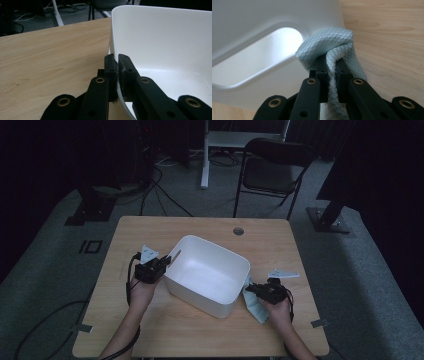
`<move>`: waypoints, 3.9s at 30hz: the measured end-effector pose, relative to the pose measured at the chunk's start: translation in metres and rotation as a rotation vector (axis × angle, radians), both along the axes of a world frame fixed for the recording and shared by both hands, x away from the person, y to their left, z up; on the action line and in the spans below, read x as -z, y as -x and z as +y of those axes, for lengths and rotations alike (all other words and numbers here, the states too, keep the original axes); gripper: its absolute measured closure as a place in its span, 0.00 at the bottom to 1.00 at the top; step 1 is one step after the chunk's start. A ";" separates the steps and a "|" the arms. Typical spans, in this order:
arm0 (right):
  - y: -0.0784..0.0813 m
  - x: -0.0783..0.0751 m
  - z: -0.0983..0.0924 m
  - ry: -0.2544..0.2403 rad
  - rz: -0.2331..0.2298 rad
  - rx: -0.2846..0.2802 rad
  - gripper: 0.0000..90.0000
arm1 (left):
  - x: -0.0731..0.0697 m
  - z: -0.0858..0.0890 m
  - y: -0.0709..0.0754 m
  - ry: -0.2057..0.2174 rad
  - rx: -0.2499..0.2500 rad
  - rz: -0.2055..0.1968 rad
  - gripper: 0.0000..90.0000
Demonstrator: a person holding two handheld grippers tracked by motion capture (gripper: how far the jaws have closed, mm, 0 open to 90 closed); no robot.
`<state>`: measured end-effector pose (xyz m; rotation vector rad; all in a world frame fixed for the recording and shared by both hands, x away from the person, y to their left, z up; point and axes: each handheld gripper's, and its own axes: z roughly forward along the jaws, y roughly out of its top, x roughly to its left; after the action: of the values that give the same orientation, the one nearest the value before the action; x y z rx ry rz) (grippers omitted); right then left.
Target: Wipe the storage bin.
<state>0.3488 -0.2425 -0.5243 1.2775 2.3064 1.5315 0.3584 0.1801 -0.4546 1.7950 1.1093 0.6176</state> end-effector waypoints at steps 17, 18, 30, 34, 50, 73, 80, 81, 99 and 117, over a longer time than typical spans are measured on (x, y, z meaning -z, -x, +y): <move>-0.006 0.016 0.003 0.040 0.048 -0.001 0.94 | 0.000 -0.001 0.000 0.000 -0.005 -0.002 0.96; -0.006 0.017 0.003 0.044 0.051 0.000 0.94 | 0.000 -0.001 0.000 0.001 -0.007 -0.002 0.96; 0.012 -0.018 -0.005 0.003 -0.044 -0.015 0.94 | 0.000 -0.004 0.002 -0.007 -0.059 -0.002 0.96; 0.027 -0.036 -0.006 -0.044 -0.099 -0.034 0.94 | 0.000 -0.004 0.001 0.002 -0.054 -0.002 0.96; 0.036 -0.046 0.008 -0.052 -0.136 -0.069 0.94 | -0.001 -0.009 0.003 -0.041 -0.072 -0.007 0.96; 0.059 -0.043 0.019 -0.046 -0.134 -0.130 0.94 | -0.001 -0.009 0.003 -0.038 -0.085 0.003 0.96; 0.062 -0.043 0.020 -0.050 -0.128 -0.136 0.94 | -0.001 -0.009 0.003 -0.036 -0.085 0.004 0.96; 0.063 -0.042 0.020 -0.051 -0.128 -0.138 0.94 | -0.001 -0.009 0.003 -0.037 -0.087 0.003 0.96; 0.070 -0.040 0.024 -0.055 -0.119 -0.170 0.94 | -0.001 -0.009 0.003 -0.032 -0.085 0.005 0.96; 0.061 -0.040 -0.001 -0.070 -0.125 -0.111 0.94 | -0.001 -0.006 0.001 -0.026 -0.084 -0.002 0.96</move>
<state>0.2877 -0.2434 -0.4843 1.0514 2.2984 1.6891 0.3571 0.1743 -0.4540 1.7769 1.1853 0.6866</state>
